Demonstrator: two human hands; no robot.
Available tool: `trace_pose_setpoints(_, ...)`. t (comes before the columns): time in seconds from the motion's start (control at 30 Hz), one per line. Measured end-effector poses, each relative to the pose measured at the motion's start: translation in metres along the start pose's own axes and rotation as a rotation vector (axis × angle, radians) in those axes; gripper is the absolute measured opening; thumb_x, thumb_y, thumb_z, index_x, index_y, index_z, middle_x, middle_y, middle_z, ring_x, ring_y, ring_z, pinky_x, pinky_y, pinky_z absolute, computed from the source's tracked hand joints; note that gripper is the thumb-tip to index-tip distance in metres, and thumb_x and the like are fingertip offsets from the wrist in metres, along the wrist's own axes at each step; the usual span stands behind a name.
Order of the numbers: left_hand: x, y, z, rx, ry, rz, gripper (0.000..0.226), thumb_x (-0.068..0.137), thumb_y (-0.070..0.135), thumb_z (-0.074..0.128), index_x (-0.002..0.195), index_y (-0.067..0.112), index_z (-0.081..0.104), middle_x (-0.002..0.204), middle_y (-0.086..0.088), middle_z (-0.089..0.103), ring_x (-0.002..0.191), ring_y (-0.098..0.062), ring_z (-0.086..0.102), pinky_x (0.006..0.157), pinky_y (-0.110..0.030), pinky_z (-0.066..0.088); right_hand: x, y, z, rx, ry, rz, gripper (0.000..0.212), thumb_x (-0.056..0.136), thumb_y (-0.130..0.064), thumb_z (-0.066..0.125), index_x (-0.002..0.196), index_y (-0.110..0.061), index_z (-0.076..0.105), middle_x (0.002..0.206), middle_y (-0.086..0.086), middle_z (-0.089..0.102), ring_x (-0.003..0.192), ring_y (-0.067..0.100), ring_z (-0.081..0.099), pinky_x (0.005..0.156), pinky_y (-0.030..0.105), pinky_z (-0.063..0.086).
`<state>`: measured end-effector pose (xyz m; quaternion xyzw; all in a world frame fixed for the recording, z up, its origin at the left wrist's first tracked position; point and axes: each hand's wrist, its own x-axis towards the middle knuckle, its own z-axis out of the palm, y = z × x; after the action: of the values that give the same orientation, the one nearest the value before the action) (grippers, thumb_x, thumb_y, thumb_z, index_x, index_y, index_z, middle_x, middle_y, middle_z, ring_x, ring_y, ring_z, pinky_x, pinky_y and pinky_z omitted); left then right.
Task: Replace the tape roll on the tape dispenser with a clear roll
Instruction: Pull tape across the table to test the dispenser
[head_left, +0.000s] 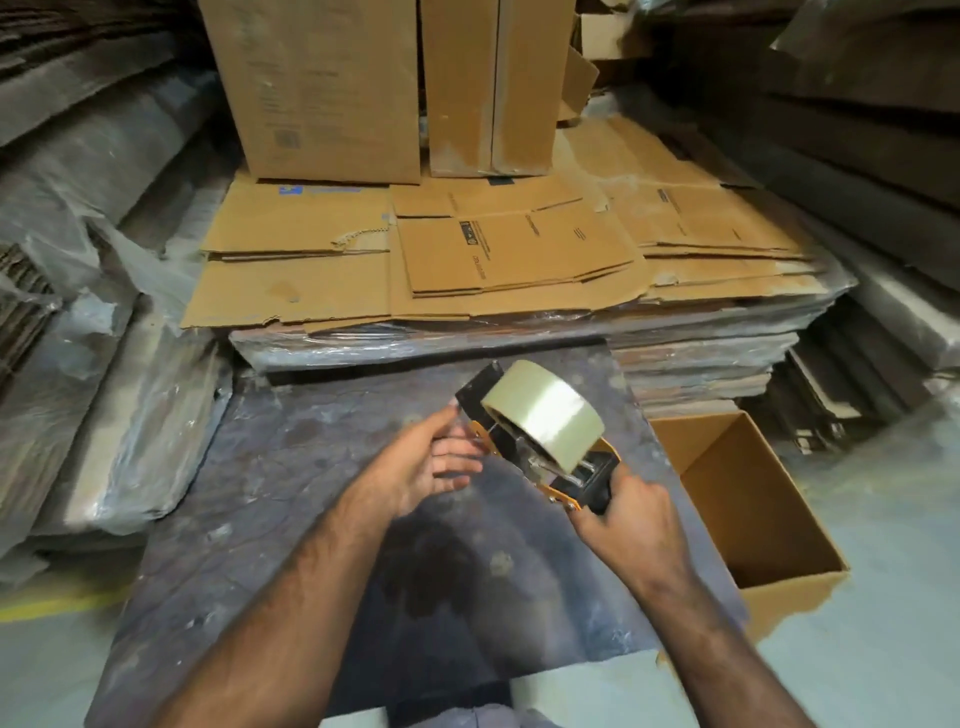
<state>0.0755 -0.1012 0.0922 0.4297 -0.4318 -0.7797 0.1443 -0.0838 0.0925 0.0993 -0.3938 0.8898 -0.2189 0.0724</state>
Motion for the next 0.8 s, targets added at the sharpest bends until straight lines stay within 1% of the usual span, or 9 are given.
trace_pose_setpoints(0.07, -0.001, -0.004, -0.004, 0.004, -0.001, 0.048, 0.025, 0.106, 0.027, 0.05, 0.091, 0.012, 0.063, 0.065, -0.002, 0.068, 0.057, -0.015, 0.068, 0.059, -0.03, 0.055, -0.009, -0.008, 0.005, -0.023, 0.019, 0.007, 0.038, 0.082, -0.04, 0.068, 0.106, -0.011, 0.062, 0.094, 0.024, 0.073, 0.094, 0.046, 0.067, 0.067, 0.043, 0.051)
trace_pose_setpoints(0.17, -0.005, -0.01, -0.012, 0.034, 0.022, 0.085, 0.021, 0.101, 0.01, 0.053, 0.085, 0.012, 0.066, 0.072, -0.005, 0.057, 0.061, -0.017, 0.055, 0.051, -0.025, 0.057, -0.024, -0.011, 0.018, 0.008, 0.037, -0.042, 0.047, 0.075, -0.045, 0.06, 0.11, -0.015, 0.063, 0.085, 0.022, 0.073, 0.086, 0.048, 0.067, 0.062, 0.042, 0.049)
trace_pose_setpoints(0.27, -0.006, -0.017, -0.022, 0.082, 0.016, 0.085, 0.015, 0.095, 0.013, 0.063, 0.081, 0.011, 0.067, 0.069, -0.005, 0.058, 0.056, -0.013, 0.052, 0.051, -0.019, 0.049, -0.04, -0.012, 0.037, 0.04, -0.017, -0.043, 0.054, 0.064, -0.039, 0.055, 0.113, -0.018, 0.065, 0.082, 0.018, 0.074, 0.084, 0.047, 0.067, 0.062, 0.042, 0.052)
trace_pose_setpoints(0.37, -0.006, -0.026, -0.033, 0.146, -0.052, 0.056, 0.016, 0.074, 0.028, 0.077, 0.078, 0.016, 0.069, 0.074, -0.007, 0.057, 0.067, -0.019, 0.051, 0.065, -0.03, 0.038, -0.058, -0.015, 0.054, 0.064, -0.034, -0.045, 0.048, 0.066, -0.039, 0.061, 0.11, -0.02, 0.066, 0.079, 0.013, 0.074, 0.08, 0.044, 0.068, 0.059, 0.037, 0.049)
trace_pose_setpoints(0.4, -0.007, -0.029, -0.035, 0.147, -0.075, 0.049, 0.015, 0.069, 0.026, 0.078, 0.076, 0.015, 0.071, 0.074, -0.008, 0.059, 0.067, -0.021, 0.052, 0.066, -0.032, 0.039, -0.064, -0.013, 0.06, 0.073, -0.024, -0.04, 0.045, 0.067, -0.041, 0.061, 0.106, -0.019, 0.066, 0.077, 0.012, 0.073, 0.078, 0.044, 0.068, 0.057, 0.035, 0.047)
trace_pose_setpoints(0.47, -0.006, -0.039, -0.04, 0.171, -0.08, 0.062, 0.005, 0.076, 0.01, 0.071, 0.072, 0.012, 0.071, 0.067, -0.007, 0.064, 0.061, -0.019, 0.057, 0.06, -0.028, 0.046, -0.075, -0.012, 0.068, 0.101, -0.005, -0.013, 0.043, 0.066, -0.04, 0.058, 0.102, -0.018, 0.067, 0.072, 0.011, 0.071, 0.074, 0.044, 0.067, 0.055, 0.034, 0.046)
trace_pose_setpoints(0.57, -0.004, -0.051, -0.04, 0.297, -0.086, 0.066, 0.031, 0.091, -0.013, 0.054, 0.076, 0.009, 0.069, 0.057, 0.003, 0.066, 0.048, -0.006, 0.058, 0.045, -0.016, 0.046, -0.092, -0.008, 0.073, 0.141, -0.005, 0.044, 0.046, 0.062, -0.03, 0.06, 0.104, -0.016, 0.07, 0.071, 0.014, 0.071, 0.074, 0.045, 0.066, 0.055, 0.033, 0.043)
trace_pose_setpoints(0.7, 0.001, -0.062, -0.037, 0.338, -0.082, 0.099, 0.029, 0.088, -0.019, 0.058, 0.077, 0.004, 0.071, 0.058, 0.002, 0.071, 0.05, -0.005, 0.066, 0.049, -0.019, 0.052, -0.105, -0.004, 0.075, 0.194, -0.096, 0.203, 0.026, 0.067, -0.032, 0.067, 0.079, -0.009, 0.065, 0.069, 0.018, 0.07, 0.072, 0.045, 0.063, 0.058, 0.03, 0.038)
trace_pose_setpoints(0.8, 0.006, -0.062, -0.03, 0.305, -0.017, 0.091, 0.027, 0.09, -0.013, 0.06, 0.072, 0.006, 0.068, 0.053, 0.0, 0.069, 0.046, -0.011, 0.064, 0.047, -0.023, 0.054, -0.102, -0.001, 0.074, 0.303, -0.183, 0.305, 0.034, 0.076, -0.035, 0.082, 0.066, -0.015, 0.056, 0.057, 0.008, 0.063, 0.054, 0.029, 0.055, 0.052, 0.028, 0.039)
